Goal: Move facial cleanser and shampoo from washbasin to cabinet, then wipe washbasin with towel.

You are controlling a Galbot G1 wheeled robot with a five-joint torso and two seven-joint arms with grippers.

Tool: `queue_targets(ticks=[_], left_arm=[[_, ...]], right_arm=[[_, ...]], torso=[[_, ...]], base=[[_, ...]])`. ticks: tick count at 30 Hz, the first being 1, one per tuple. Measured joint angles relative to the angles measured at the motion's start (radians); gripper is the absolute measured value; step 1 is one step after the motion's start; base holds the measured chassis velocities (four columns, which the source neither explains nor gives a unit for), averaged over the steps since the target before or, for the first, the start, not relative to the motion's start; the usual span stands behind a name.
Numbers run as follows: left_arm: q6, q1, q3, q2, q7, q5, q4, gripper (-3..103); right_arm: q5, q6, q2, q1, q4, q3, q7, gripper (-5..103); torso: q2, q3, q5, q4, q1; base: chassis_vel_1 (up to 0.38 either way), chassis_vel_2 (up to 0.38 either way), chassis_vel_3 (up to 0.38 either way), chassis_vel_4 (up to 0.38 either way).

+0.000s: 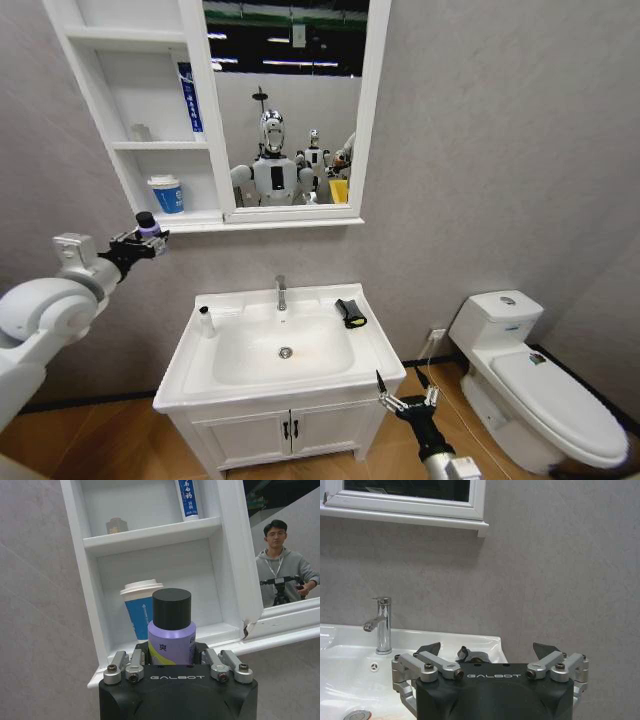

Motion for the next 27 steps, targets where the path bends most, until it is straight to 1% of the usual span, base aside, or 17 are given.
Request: queue_targets(ticks=[2,4,5,7,8,10,11,14,15,17,18,20,21,23,24,26,27], left_arm=[[0.000,0.005,-0.010,0.009,-0.002,-0.009,-0.003,43],[0.020,-0.042,0.014,0.034,-0.019,-0.048,0.000,43],[0.020,-0.042,0.014,0.034,-0.019,-0.048,0.000,43],[0.064,-0.146,0.094,0.050,-0.045,-0.110,0.016,43],[0.064,-0.146,0.094,0.050,-0.045,-0.110,0.016,43],[0.118,-0.272,0.191,0.062,-0.075,-0.203,0.043,43],[0.118,-0.272,0.191,0.062,-0.075,-0.203,0.043,43],[0.143,-0.352,0.252,0.065,-0.078,-0.238,0.069,43],[0.154,-0.401,0.292,0.065,-0.079,-0.250,0.086,43],[0.178,-0.543,0.404,0.050,-0.079,-0.259,0.133,43],[0.178,-0.543,0.404,0.050,-0.079,-0.259,0.133,43],[0.198,-0.666,0.514,0.026,-0.079,-0.263,0.179,43],[0.198,-0.666,0.514,0.026,-0.079,-0.263,0.179,43],[0.215,-0.780,0.628,-0.006,-0.082,-0.270,0.232,43],[0.215,-0.780,0.628,-0.006,-0.082,-0.270,0.232,43],[0.221,-0.910,0.739,-0.061,-0.088,-0.268,0.317,43],[0.221,-0.910,0.739,-0.061,-0.088,-0.268,0.317,43]], right_arm=[[0.000,0.000,-0.001,-0.001,0.005,0.003,0.000,100],[0.001,-0.001,-0.005,0.000,0.010,0.004,0.000,100],[0.001,-0.001,-0.005,0.000,0.010,0.004,0.000,100],[0.000,-0.002,-0.007,0.001,0.010,0.003,0.001,100],[0.000,-0.002,-0.007,0.001,0.010,0.003,0.001,100],[0.000,-0.003,-0.006,-0.003,0.010,0.002,0.001,100],[0.000,-0.003,-0.006,-0.003,0.010,0.002,0.001,100],[0.000,-0.003,-0.005,-0.006,0.010,0.004,0.001,100],[0.000,-0.003,-0.004,-0.007,0.010,0.007,0.001,100],[0.001,-0.002,-0.002,-0.010,0.005,0.018,0.001,100],[0.001,-0.002,-0.002,-0.010,0.005,0.018,0.001,100],[0.005,0.000,-0.001,-0.012,0.002,0.028,0.001,100],[0.005,0.000,-0.001,-0.012,0.002,0.028,0.001,100],[0.007,0.002,-0.001,-0.014,0.000,0.035,0.001,100],[0.007,0.002,-0.001,-0.014,0.000,0.035,0.001,100],[0.012,0.003,-0.002,-0.014,-0.003,0.042,0.001,100],[0.012,0.003,-0.002,-0.014,-0.003,0.042,0.001,100]], torso=[[0.000,0.000,-0.0001,0.0002,0.000],[0.000,0.000,0.0001,0.0003,0.000],[0.000,0.000,0.0001,0.0003,0.000],[0.000,0.000,0.0001,-0.0001,0.000],[0.000,0.000,0.0001,-0.0001,0.000],[0.000,0.000,0.0003,-0.0004,0.000],[0.000,0.000,0.0003,-0.0004,0.000],[0.000,0.000,0.0003,-0.0003,0.000],[0.000,0.000,0.0002,0.0000,0.000],[0.000,0.000,0.0001,0.0001,0.000],[0.000,0.000,0.0001,0.0001,0.000],[0.000,0.000,0.0004,0.0001,0.000],[0.000,0.000,0.0004,0.0001,0.000],[0.000,0.000,0.0002,-0.0003,0.000],[0.000,0.000,0.0002,-0.0003,0.000],[0.000,0.000,0.0001,0.0001,0.000],[0.000,0.000,0.0001,0.0001,0.000]], base=[[0.000,0.000,0.000,0.000],[0.000,0.000,0.000,0.000],[0.000,0.000,0.000,0.000],[0.000,0.000,0.000,0.000],[0.000,0.000,0.000,0.000],[0.000,0.000,0.000,0.000],[0.000,0.000,0.000,0.000],[0.000,0.000,0.000,0.000],[0.000,0.000,0.000,0.000],[0.000,0.000,0.000,0.000],[0.000,0.000,0.000,0.000],[0.000,0.000,0.000,0.000],[0.000,0.000,0.000,0.000],[0.000,0.000,0.000,0.000],[0.000,0.000,0.000,0.000],[0.000,0.000,0.000,0.000],[0.000,0.000,0.000,0.000]])
